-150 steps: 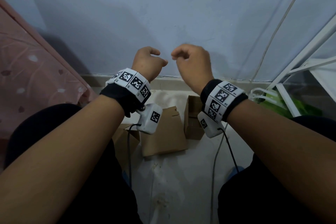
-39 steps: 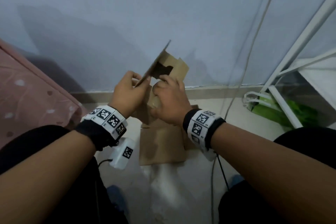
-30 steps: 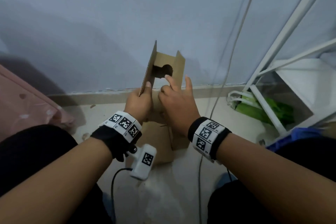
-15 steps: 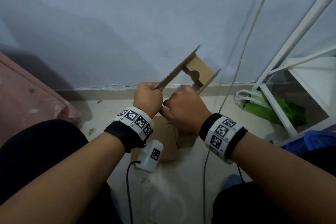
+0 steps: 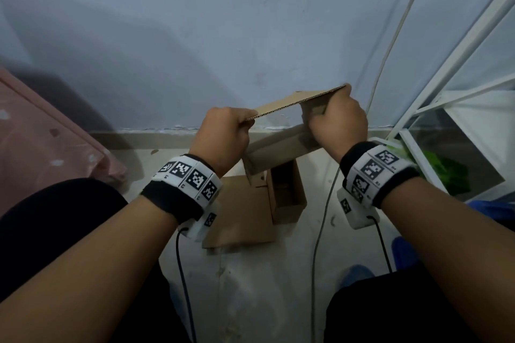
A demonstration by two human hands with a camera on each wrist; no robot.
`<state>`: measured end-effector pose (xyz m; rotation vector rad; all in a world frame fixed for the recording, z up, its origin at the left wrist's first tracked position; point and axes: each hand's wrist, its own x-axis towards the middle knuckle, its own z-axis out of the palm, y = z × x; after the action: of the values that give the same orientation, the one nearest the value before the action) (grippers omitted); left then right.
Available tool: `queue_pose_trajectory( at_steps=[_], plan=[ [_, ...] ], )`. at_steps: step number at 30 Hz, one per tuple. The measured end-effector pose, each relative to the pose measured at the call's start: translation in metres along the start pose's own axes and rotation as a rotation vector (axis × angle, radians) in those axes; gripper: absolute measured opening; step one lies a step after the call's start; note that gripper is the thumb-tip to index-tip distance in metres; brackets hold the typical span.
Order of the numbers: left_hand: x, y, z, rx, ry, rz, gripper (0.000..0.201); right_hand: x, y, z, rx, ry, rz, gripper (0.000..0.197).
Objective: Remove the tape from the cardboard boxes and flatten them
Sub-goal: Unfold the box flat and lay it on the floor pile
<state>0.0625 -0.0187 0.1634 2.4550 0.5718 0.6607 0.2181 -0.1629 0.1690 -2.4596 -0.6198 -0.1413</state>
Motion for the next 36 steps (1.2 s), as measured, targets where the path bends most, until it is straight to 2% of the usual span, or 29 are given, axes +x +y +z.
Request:
queue_pose_trajectory(
  at_steps=[3, 6, 7, 9, 11, 13, 15, 17, 19, 21, 23, 26, 28, 30, 31, 33, 34, 35, 36],
  plan=[
    [0.001, -0.006, -0.007, -0.110, 0.084, -0.067, 0.023, -0.004, -0.002, 0.004, 0.106, 0.020, -0.017, 0.042],
    [0.008, -0.013, -0.012, -0.306, 0.211, -0.183, 0.019, -0.001, 0.002, 0.003, 0.308, 0.035, -0.036, 0.020],
    [0.012, -0.016, -0.014, -0.407, 0.276, -0.260, 0.021, -0.002, 0.001, 0.003, 0.384, 0.056, -0.046, 0.020],
    [0.016, -0.019, -0.019, -0.688, 0.308, -0.507, 0.035, -0.005, -0.003, 0.009, 0.550, 0.040, -0.096, 0.039],
    [0.014, -0.017, -0.025, -1.034, 0.204, -0.687, 0.043, -0.013, -0.010, 0.016, 0.592, -0.020, -0.196, 0.049],
    [0.013, -0.010, -0.029, -1.426, 0.114, -0.656, 0.047, -0.021, -0.014, 0.027, 0.386, -0.045, -0.421, 0.041],
    [0.008, 0.000, -0.034, -1.584, 0.103, -0.555, 0.054, -0.033, -0.015, 0.036, -0.020, -0.022, -0.671, 0.026],
    [0.009, 0.004, -0.033, -1.589, 0.126, -0.518, 0.050, -0.040, -0.011, 0.045, -0.256, 0.014, -0.810, 0.037],
    [0.006, 0.005, -0.031, -1.593, 0.128, -0.528, 0.046, -0.041, -0.009, 0.049, -0.277, 0.015, -0.802, 0.041],
    [0.004, 0.003, -0.030, -1.567, 0.051, -0.483, 0.038, -0.042, -0.011, 0.048, -0.255, -0.007, -0.758, 0.029],
    [0.003, 0.004, -0.031, -1.564, -0.070, -0.431, 0.021, -0.045, -0.013, 0.046, -0.280, -0.070, -0.721, 0.019],
    [0.001, 0.007, -0.031, -1.596, -0.212, -0.409, 0.025, -0.051, -0.015, 0.046, -0.350, -0.136, -0.685, 0.021],
    [-0.001, 0.009, -0.031, -1.606, -0.313, -0.344, 0.034, -0.053, -0.017, 0.045, -0.407, -0.146, -0.675, 0.024],
    [-0.001, 0.008, -0.027, -1.517, -0.340, -0.323, 0.039, -0.055, -0.020, 0.045, -0.454, -0.118, -0.685, 0.023],
    [0.000, 0.007, -0.023, -1.437, -0.296, -0.363, 0.041, -0.057, -0.020, 0.046, -0.467, -0.102, -0.721, 0.021],
    [0.004, -0.001, -0.013, -1.246, -0.039, -0.545, 0.042, -0.060, -0.019, 0.049, -0.393, -0.142, -0.875, 0.013],
    [0.008, -0.010, -0.011, -1.133, 0.150, -0.671, 0.038, -0.060, -0.018, 0.049, -0.342, -0.173, -0.947, 0.017],
    [0.013, -0.016, -0.012, -1.037, 0.299, -0.775, 0.034, -0.057, -0.019, 0.047, -0.295, -0.183, -0.980, 0.030],
    [0.020, -0.026, -0.014, -0.983, 0.349, -0.830, 0.032, -0.054, -0.021, 0.042, -0.245, -0.182, -0.965, 0.040]
  ],
)
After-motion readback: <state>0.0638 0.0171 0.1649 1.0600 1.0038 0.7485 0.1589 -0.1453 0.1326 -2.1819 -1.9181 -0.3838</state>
